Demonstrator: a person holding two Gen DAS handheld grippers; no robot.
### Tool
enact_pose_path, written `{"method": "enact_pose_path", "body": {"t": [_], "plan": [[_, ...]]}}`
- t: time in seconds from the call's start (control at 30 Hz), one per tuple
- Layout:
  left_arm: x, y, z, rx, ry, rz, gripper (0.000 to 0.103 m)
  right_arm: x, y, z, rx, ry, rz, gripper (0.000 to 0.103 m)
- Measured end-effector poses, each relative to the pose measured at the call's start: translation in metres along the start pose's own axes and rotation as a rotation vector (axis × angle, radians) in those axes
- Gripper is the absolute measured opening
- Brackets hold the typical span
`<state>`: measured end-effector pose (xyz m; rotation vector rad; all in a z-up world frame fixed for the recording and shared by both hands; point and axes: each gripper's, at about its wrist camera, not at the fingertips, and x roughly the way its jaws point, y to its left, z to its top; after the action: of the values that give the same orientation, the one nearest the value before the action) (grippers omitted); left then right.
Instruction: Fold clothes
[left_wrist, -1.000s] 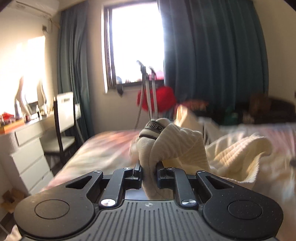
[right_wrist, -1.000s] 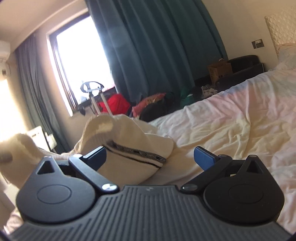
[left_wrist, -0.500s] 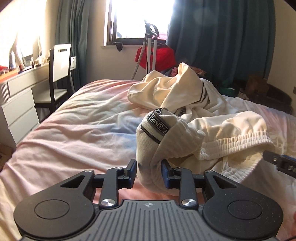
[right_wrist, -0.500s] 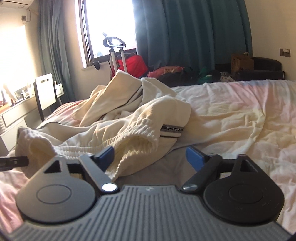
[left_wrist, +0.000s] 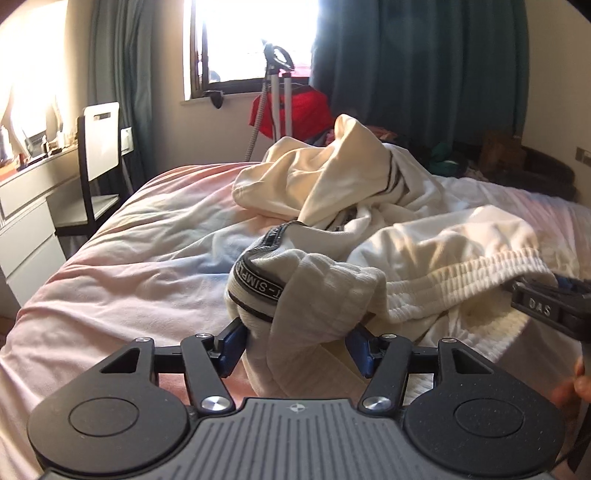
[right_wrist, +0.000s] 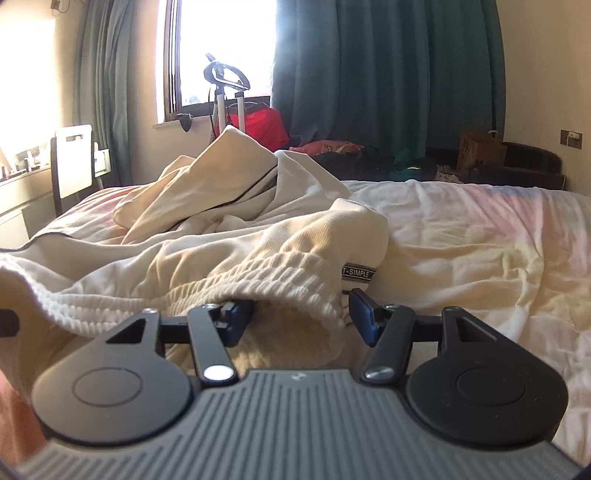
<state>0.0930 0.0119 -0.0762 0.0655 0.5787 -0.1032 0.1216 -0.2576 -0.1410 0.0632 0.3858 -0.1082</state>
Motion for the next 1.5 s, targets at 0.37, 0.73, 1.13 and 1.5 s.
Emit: {"method": "enact_pose_path", "body": {"t": [0.37, 0.73, 1.13, 1.5], "plan": [[-0.013, 0.028, 0.006, -0.145, -0.093, 0.012, 0.063, -0.046, 0.006, 0.015, -0.114, -0.040, -0.149, 0.014], [-0.038, 0.073, 0.010, -0.363, -0.075, -0.014, 0.063, -0.117, 0.008, 0.026, -0.258, -0.021, -0.169, 0.015], [-0.037, 0.119, -0.019, -0.583, 0.179, -0.267, 0.054, -0.118, -0.043, 0.002, 0.167, 0.326, 0.205, 0.049], [-0.013, 0.119, -0.014, -0.727, 0.136, -0.377, 0.079, -0.079, -0.102, -0.018, 0.663, 0.275, 0.179, 0.077]]}}
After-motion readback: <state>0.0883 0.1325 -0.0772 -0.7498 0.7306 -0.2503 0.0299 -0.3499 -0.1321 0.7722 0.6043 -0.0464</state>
